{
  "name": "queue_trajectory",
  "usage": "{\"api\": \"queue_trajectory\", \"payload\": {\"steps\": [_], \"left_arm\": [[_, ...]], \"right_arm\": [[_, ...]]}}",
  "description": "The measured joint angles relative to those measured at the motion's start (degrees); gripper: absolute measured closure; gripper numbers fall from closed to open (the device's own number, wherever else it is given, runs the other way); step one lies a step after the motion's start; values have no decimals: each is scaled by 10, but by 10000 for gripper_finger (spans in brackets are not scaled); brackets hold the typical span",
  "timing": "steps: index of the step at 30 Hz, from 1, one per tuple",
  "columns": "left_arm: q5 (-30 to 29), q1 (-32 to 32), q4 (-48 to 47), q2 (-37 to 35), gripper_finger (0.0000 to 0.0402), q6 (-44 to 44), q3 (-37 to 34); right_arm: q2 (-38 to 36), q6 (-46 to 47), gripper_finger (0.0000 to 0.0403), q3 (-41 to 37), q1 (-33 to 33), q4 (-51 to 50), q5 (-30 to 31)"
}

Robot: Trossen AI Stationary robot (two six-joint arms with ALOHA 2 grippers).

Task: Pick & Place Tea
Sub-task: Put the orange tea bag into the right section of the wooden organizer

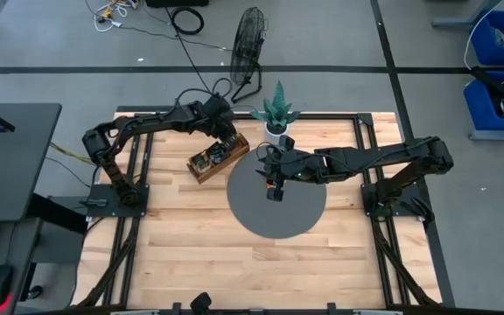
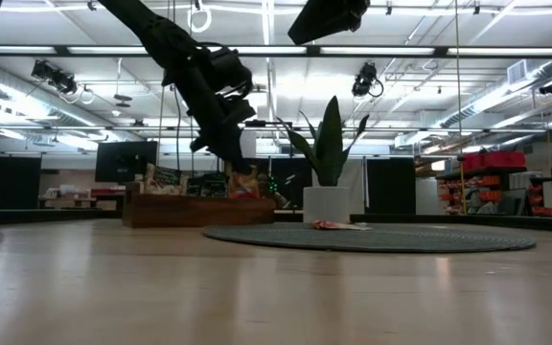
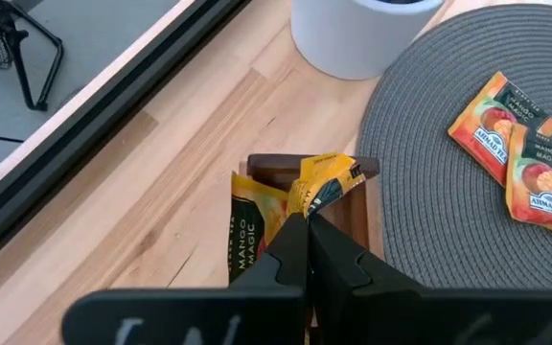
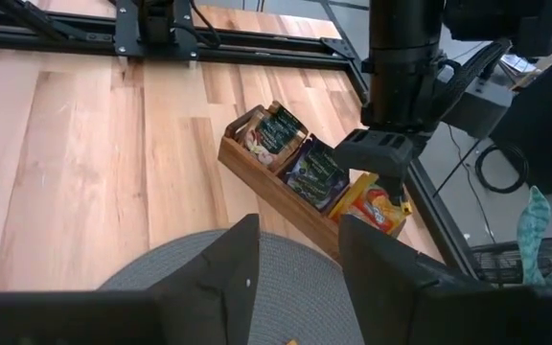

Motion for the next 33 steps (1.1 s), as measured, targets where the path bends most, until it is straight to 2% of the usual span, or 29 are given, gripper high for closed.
{"api": "queue_trajectory", "payload": {"steps": [27,33], "left_arm": [[-11,-6,12,31,399,-14,0],[-11,-6,12,31,387,-20,0]], "right_arm": [[0,0,253,-1,-7,2,-2],[0,0,253,-1,-7,3,-2]]}}
